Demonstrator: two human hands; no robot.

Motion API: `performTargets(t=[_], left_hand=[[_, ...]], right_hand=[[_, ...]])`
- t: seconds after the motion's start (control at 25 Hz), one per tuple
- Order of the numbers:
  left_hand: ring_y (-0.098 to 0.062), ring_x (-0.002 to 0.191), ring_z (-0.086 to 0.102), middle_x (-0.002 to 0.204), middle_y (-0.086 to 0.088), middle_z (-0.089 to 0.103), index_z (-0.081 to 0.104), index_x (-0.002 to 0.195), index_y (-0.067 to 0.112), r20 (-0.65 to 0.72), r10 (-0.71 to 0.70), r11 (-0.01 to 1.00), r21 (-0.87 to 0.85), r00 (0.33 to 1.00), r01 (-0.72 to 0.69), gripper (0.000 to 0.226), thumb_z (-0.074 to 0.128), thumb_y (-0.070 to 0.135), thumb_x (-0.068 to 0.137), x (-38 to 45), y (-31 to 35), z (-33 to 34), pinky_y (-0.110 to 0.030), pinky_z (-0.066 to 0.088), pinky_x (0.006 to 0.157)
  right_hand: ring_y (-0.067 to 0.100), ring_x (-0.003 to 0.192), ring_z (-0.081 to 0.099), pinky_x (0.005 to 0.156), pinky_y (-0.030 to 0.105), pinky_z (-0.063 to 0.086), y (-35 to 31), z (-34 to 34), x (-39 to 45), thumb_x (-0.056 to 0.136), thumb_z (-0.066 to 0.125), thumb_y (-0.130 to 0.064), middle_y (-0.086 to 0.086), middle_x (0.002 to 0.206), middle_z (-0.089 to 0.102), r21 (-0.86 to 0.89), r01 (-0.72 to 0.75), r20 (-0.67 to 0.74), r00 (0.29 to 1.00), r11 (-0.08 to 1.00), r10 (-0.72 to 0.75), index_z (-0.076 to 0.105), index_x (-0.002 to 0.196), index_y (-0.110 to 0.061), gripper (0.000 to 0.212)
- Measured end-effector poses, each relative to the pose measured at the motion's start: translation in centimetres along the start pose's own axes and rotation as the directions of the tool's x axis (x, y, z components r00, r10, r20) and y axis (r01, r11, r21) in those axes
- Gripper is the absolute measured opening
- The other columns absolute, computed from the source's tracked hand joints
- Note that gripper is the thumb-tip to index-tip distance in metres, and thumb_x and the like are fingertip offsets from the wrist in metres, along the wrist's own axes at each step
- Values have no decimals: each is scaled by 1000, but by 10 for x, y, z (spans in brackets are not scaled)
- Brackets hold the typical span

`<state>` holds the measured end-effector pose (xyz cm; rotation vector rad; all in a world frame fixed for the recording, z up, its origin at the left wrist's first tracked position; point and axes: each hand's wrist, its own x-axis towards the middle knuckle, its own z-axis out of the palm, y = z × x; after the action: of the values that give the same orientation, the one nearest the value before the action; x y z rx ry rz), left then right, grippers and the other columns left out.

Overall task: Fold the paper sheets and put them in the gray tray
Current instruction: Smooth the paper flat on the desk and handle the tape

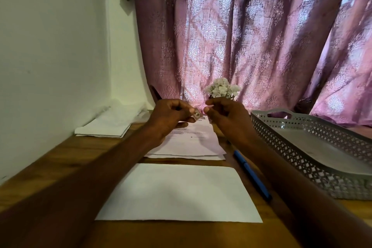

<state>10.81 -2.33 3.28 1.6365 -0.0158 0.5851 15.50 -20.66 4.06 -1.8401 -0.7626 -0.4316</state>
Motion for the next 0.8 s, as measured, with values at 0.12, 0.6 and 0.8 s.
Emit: performTargets(t=[0.12, 0.6, 0.8], left_hand=[[-18, 76, 79, 82, 0, 81, 79, 95, 15, 97, 41, 993, 103, 994, -51, 5, 75, 13, 93, -3, -3, 10, -22, 60, 64], [-14, 59, 74, 70, -2, 77, 80, 80, 13, -45, -20, 960, 279, 999, 32, 18, 85, 30, 83, -1, -4, 13, -23, 62, 62], [-8, 53, 68, 62, 2, 73, 73, 71, 14, 48, 57, 923, 378, 997, -71, 31, 77, 39, 90, 3, -4, 1, -17, 54, 52]], right_hand=[[12, 82, 76, 85, 34, 61, 1, 3, -4, 91, 76, -15, 1, 91, 79, 13, 13, 72, 997, 1000, -14, 74, 116, -15, 26], [11, 65, 73, 59, 21, 53, 11, -4, 0, 83, 76, 4, 5, 79, 79, 88, -111, 70, 992, 990, 105, 79, 94, -16, 23], [10, 55, 63, 57, 28, 50, 17, -11, 4, 87, 71, 3, 8, 82, 79, 97, -254, 13, 967, 962, 254, 80, 93, -12, 19]])
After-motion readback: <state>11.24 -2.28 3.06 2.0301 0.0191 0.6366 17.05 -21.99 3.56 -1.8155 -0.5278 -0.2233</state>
